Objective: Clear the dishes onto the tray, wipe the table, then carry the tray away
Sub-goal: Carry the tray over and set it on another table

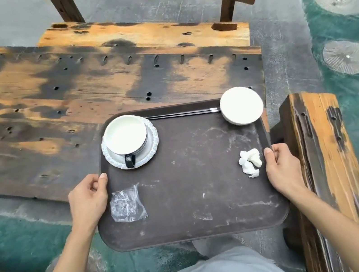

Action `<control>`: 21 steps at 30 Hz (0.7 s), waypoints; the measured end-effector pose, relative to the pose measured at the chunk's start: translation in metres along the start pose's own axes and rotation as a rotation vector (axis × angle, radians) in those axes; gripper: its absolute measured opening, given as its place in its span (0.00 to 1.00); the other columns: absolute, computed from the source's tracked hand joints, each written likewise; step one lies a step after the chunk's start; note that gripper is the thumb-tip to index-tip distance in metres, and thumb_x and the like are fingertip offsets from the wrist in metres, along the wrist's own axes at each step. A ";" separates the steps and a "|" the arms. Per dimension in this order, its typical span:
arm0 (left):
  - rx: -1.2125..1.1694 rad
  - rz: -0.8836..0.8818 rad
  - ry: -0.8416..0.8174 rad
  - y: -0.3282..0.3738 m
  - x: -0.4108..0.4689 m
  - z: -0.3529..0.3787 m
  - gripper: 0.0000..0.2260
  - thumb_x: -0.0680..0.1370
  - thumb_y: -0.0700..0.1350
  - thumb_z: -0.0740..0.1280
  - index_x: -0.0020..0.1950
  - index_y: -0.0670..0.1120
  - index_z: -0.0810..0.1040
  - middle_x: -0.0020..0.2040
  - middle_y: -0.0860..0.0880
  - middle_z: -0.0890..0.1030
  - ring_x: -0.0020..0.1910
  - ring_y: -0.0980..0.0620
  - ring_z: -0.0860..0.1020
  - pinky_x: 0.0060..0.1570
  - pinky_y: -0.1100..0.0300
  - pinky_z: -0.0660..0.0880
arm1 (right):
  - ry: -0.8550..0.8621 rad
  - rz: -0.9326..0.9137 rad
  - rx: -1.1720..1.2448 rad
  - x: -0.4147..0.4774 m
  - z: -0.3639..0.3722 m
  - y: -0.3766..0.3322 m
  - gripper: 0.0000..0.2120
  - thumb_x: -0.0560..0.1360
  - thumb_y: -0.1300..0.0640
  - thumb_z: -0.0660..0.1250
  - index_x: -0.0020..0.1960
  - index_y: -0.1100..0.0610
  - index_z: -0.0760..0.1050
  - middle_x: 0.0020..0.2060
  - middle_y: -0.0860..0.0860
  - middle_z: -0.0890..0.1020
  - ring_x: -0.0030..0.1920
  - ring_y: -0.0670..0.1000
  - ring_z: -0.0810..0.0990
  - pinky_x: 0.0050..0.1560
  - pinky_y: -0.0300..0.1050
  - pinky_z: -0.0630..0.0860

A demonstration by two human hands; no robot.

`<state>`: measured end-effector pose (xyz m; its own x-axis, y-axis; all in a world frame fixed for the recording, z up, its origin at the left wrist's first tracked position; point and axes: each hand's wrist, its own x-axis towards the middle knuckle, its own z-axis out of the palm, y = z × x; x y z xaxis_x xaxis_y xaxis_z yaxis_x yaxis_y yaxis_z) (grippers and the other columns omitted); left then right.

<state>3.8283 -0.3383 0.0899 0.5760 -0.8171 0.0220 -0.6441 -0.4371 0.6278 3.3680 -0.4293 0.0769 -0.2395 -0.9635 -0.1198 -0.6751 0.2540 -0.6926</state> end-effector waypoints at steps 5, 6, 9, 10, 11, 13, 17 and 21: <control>0.069 0.046 -0.062 -0.001 0.056 0.031 0.19 0.80 0.55 0.64 0.36 0.43 0.74 0.28 0.48 0.75 0.32 0.48 0.76 0.40 0.51 0.73 | 0.035 0.055 0.007 0.029 0.034 0.005 0.09 0.82 0.50 0.59 0.48 0.54 0.70 0.35 0.47 0.77 0.39 0.56 0.76 0.42 0.49 0.66; 0.086 0.055 -0.077 -0.001 0.066 0.037 0.19 0.80 0.55 0.64 0.36 0.43 0.74 0.28 0.48 0.76 0.32 0.46 0.76 0.40 0.51 0.73 | 0.040 0.064 0.005 0.035 0.041 0.005 0.09 0.82 0.50 0.58 0.48 0.54 0.70 0.35 0.48 0.77 0.39 0.56 0.76 0.41 0.50 0.67; 0.130 0.076 -0.139 -0.006 0.088 0.059 0.19 0.79 0.55 0.64 0.36 0.44 0.75 0.28 0.49 0.76 0.32 0.46 0.76 0.38 0.51 0.73 | 0.058 0.102 0.000 0.048 0.058 0.010 0.10 0.83 0.51 0.59 0.47 0.55 0.69 0.35 0.49 0.76 0.38 0.56 0.75 0.40 0.50 0.67; 0.137 0.078 -0.158 -0.009 0.095 0.067 0.19 0.79 0.56 0.63 0.36 0.44 0.75 0.28 0.49 0.76 0.31 0.47 0.76 0.37 0.52 0.72 | 0.062 0.115 -0.007 0.052 0.064 0.013 0.10 0.83 0.51 0.59 0.46 0.55 0.69 0.35 0.49 0.76 0.37 0.56 0.75 0.40 0.50 0.67; 0.146 0.078 -0.171 -0.011 0.101 0.074 0.19 0.79 0.56 0.63 0.35 0.44 0.74 0.27 0.50 0.76 0.31 0.48 0.76 0.36 0.53 0.71 | 0.065 0.128 -0.015 0.056 0.070 0.016 0.10 0.83 0.51 0.59 0.46 0.55 0.69 0.35 0.49 0.76 0.36 0.55 0.75 0.40 0.49 0.66; 0.172 0.081 -0.188 -0.016 0.113 0.091 0.19 0.79 0.56 0.62 0.33 0.45 0.71 0.26 0.51 0.75 0.29 0.50 0.74 0.34 0.54 0.68 | 0.071 0.146 -0.029 0.064 0.084 0.022 0.10 0.83 0.51 0.59 0.44 0.55 0.68 0.34 0.48 0.75 0.34 0.51 0.74 0.39 0.48 0.65; 0.206 0.047 -0.221 -0.026 0.132 0.124 0.20 0.81 0.54 0.63 0.32 0.46 0.69 0.26 0.50 0.74 0.30 0.45 0.73 0.35 0.53 0.66 | 0.070 0.206 -0.066 0.073 0.108 0.036 0.10 0.83 0.51 0.58 0.46 0.56 0.68 0.35 0.50 0.76 0.36 0.55 0.74 0.39 0.49 0.65; 0.240 0.051 -0.276 -0.037 0.150 0.146 0.18 0.82 0.52 0.64 0.34 0.47 0.71 0.27 0.50 0.75 0.31 0.44 0.73 0.36 0.55 0.65 | 0.074 0.250 -0.096 0.076 0.128 0.049 0.09 0.83 0.50 0.58 0.48 0.54 0.68 0.36 0.49 0.76 0.38 0.55 0.74 0.41 0.48 0.65</control>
<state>3.8651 -0.4992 -0.0440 0.4036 -0.8965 -0.1828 -0.7872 -0.4421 0.4300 3.4068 -0.5008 -0.0572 -0.4548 -0.8619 -0.2244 -0.6504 0.4936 -0.5773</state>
